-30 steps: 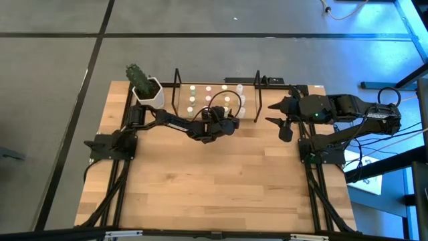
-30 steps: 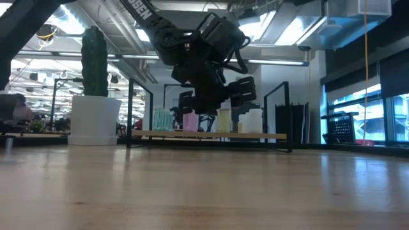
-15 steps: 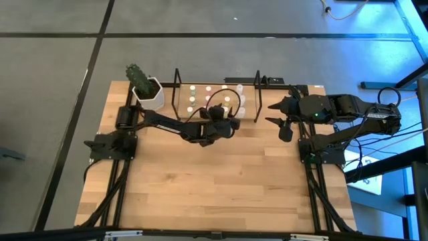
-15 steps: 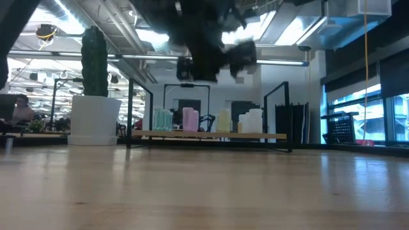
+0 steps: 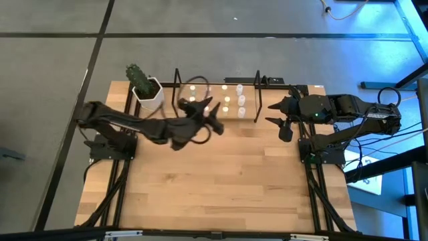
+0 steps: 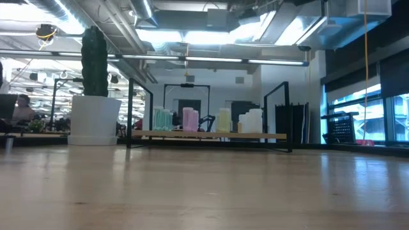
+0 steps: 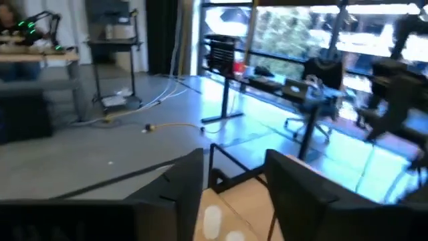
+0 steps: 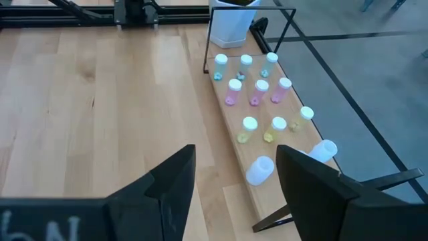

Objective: Pick and place medicine bottles onto shelf by color
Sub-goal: Return to Home Position

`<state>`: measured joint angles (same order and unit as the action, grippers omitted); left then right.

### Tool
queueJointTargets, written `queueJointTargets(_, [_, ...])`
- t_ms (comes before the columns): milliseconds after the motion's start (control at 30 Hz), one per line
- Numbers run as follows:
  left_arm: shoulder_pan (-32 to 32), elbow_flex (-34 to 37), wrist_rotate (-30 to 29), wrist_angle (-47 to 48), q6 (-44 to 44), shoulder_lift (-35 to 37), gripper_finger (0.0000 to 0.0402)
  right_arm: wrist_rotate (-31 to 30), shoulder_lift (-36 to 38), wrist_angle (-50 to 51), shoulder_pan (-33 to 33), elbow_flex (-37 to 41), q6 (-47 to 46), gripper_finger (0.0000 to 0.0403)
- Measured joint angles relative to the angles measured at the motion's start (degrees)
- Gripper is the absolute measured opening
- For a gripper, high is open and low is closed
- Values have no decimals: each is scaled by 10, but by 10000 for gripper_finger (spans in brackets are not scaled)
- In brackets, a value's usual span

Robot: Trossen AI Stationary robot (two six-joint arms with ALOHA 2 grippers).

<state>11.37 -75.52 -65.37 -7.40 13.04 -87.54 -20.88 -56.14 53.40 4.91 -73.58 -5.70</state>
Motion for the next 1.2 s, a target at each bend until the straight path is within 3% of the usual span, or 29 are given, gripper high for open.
queueJointTargets(367, [128, 0, 28, 253, -28, 165, 8, 0, 0, 0, 0, 0, 0, 210])
queueJointTargets(600, [160, 0, 101, 487, 102, 249, 3, 0, 0, -2, 0, 0, -2, 210])
queueJointTargets(733, [175, 1, 123, 566, 140, 291, 3, 0, 0, -19, 0, 0, -12, 210])
queueJointTargets(867, [193, 33, 124, 572, 136, 340, 1, 19, 0, -52, 0, 0, -42, 210])
queueJointTargets(1033, [211, 123, 122, 554, 165, 424, 1, 40, 0, -69, 0, 0, -47, 210])
queueJointTargets(1200, [228, 232, 126, 473, 178, 514, 1, 162, 0, -109, 0, 0, -61, 210])
